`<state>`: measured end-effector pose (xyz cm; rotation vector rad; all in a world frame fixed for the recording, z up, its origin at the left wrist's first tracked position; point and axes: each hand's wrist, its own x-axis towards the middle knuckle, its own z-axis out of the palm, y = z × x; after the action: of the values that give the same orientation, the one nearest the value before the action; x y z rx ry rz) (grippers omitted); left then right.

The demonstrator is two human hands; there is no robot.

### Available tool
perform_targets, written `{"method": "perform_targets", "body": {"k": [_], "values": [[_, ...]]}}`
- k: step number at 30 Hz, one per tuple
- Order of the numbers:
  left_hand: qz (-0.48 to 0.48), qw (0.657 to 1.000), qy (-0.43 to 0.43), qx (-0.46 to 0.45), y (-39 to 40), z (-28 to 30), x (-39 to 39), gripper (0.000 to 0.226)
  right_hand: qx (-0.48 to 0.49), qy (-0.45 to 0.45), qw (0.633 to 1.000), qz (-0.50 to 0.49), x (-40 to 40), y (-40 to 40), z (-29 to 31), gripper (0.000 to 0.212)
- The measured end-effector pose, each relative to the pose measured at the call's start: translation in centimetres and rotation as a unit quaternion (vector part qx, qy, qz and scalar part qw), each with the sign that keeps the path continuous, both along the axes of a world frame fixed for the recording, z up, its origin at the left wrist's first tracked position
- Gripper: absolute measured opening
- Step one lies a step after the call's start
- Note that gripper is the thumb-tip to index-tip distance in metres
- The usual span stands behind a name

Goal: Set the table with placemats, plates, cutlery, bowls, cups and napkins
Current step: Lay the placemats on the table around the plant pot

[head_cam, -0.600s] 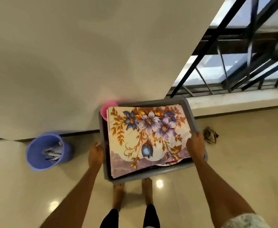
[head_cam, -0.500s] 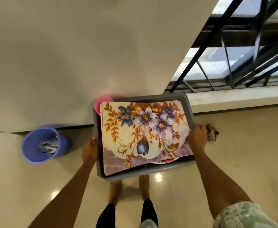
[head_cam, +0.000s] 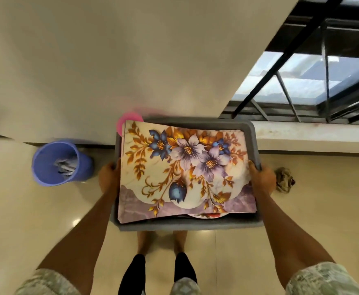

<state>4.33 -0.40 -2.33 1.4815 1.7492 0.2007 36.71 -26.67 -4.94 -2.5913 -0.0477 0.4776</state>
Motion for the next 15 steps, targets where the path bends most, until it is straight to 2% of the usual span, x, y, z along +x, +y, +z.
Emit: {"method": "perform_targets", "body": {"k": [4, 10, 15], "values": [[0.029, 0.999, -0.004, 0.019, -1.1, 1.9, -1.9, 0.043, 0.003, -0.005, 1.000, 0.010, -1.6, -1.0, 0.3, 0.048], [0.075, 0.996, 0.036, 0.036, -2.7, 5.4, -6.8, 0.044, 0.029, 0.001, 0.997, 0.072, -4.5, 0.7, 3.1, 0.045], [0.167, 0.985, 0.036, 0.026, -4.7, 7.9, -12.9, 0.044, 0.029, 0.031, 0.988, 0.150, -7.5, 3.6, 6.5, 0.044]]}}
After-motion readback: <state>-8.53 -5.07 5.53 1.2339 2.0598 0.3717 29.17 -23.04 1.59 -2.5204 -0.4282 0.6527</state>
